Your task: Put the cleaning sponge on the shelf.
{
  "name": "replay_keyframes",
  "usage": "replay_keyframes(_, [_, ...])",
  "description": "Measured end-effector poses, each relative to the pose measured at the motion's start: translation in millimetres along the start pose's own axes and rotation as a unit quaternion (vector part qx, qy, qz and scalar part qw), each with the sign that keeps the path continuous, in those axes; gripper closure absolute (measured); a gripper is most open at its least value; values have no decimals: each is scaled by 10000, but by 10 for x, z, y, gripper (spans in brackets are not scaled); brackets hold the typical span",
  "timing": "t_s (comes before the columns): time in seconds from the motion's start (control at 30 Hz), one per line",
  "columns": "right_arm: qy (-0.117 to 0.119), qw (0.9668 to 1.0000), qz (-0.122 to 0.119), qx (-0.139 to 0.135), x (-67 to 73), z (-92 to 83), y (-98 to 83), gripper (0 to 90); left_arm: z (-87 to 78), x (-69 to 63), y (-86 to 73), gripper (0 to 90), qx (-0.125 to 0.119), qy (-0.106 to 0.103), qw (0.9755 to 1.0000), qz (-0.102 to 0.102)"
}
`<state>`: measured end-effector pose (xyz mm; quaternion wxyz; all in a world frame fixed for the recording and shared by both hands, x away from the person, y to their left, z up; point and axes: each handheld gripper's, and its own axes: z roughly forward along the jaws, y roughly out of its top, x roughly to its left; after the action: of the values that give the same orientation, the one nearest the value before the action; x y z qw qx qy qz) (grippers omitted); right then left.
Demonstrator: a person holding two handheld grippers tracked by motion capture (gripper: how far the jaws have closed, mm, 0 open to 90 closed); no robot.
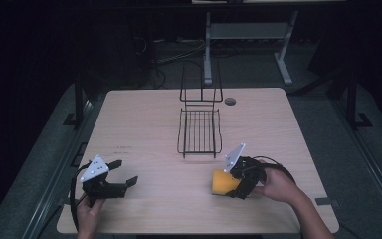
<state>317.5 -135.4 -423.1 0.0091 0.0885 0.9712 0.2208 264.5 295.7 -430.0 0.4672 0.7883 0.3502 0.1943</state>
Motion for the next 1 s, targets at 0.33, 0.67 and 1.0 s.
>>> replay_keyframes(0.33, [-13, 10000, -51, -24, -87, -85, 134, 209, 2, -3, 4, 146, 6, -5, 10000, 37])
replay_keyframes(0.67, [-1, 10000, -68, -36, -180, -131, 229, 209, -1, -5, 7, 146, 3, -9, 10000, 39])
replay_keyframes(1.0, [11, 10000, -73, -17, -237, -136, 315, 209, -13, 5, 5, 146, -11, 13, 10000, 23])
